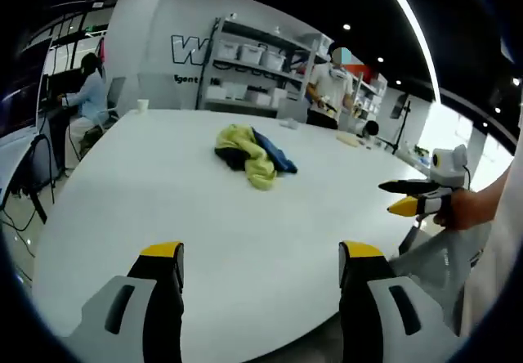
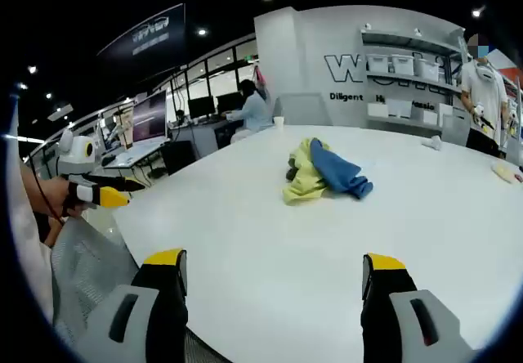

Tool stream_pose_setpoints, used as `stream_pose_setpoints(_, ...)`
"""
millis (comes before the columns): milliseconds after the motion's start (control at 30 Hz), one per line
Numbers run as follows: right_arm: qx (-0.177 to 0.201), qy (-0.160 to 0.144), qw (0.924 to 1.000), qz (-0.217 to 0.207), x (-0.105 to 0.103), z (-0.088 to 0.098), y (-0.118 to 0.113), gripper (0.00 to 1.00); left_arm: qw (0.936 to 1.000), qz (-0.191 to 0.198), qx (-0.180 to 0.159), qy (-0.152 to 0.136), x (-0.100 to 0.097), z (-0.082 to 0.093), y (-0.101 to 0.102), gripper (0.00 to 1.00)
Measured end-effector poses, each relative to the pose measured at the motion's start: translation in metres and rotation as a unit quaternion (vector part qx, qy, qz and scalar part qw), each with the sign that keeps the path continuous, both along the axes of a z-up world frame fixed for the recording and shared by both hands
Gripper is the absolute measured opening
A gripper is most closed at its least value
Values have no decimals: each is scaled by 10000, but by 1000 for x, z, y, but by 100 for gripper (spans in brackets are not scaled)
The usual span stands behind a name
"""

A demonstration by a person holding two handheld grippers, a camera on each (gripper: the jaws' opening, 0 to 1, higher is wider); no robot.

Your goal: Fold the garment on the visible template until the final outline fits inside the template.

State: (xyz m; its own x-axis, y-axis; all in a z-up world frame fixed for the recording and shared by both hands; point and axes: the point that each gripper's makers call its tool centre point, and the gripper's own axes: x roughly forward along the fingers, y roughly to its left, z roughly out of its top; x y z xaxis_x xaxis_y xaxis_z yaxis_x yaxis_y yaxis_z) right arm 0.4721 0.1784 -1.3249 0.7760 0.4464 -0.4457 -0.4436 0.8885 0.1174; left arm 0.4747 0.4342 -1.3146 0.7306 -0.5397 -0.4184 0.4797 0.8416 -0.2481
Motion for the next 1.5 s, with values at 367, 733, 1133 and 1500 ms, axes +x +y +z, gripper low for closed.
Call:
stream_pose_setpoints(367, 1, 142, 9999, 55, 0, -5, 1, 86, 10000, 75, 1, -34, 2, 1, 2, 75)
stream_pose_setpoints(733, 0, 130, 9999, 59, 0, -5, 1, 86, 10000, 23, 65, 23, 1, -2, 1, 75)
stream_pose_setpoints(1133, 11, 157, 9998, 106, -1, -6, 2, 85, 9999, -24, 126, 28, 0, -3, -1, 76)
stream_pose_setpoints(1500, 50, 168, 9998, 88, -1, -6, 1, 85, 9994, -174, 254, -169, -1, -1, -5, 76)
